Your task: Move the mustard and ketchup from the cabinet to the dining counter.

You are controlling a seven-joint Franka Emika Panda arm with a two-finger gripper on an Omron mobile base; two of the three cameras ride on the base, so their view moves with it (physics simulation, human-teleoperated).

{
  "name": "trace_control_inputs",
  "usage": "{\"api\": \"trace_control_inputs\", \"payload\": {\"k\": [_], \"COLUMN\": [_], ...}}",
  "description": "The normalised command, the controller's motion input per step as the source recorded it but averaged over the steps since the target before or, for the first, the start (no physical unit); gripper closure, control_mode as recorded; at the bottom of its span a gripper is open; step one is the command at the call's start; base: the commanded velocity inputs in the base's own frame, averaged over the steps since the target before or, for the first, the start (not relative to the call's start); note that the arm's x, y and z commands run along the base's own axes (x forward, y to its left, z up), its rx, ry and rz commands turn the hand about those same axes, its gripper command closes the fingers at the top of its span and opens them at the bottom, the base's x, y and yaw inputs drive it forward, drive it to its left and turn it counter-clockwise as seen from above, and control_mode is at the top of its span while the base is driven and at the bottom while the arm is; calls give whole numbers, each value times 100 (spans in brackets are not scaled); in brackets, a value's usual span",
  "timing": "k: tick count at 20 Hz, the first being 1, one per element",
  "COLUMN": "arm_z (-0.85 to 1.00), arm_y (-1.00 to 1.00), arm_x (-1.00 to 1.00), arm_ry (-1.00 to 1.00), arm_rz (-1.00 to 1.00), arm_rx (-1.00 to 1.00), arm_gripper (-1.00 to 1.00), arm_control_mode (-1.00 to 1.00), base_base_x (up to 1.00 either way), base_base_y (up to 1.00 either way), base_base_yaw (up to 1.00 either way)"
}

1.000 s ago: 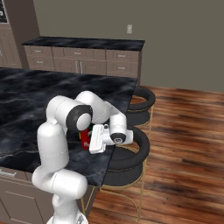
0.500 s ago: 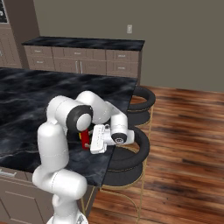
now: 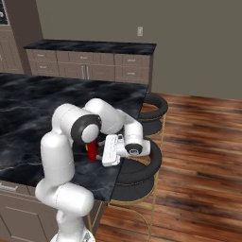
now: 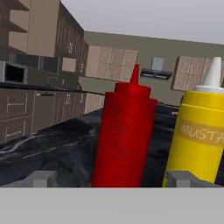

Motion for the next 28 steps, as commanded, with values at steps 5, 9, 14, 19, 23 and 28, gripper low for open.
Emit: {"api": "trace_control_inputs", "payload": {"k": [5,9,14,19,23,28], "arm_z": [21,23,33,47,45,44], "arm_y": [-14,-11,-1,0,0,0], "arm_x": [-21,-27,-32,-35,-43,-39], "arm_ry": [0,0,4,14,28,38], "arm_rz": [-13,-19,-28,-23,-10,-10], "arm_rx": [-13,-14,-12,-4,-3,-5], "arm_gripper": [-100,-100,-100,-100,-100,-100], "arm_control_mode": [-100,-100,-100,-100,-100,-100], "base_base_x": [0,0,0,0,0,0], "base_base_y": [0,0,0,0,0,0], "base_base_yaw": [0,0,0,0,0,0]}}
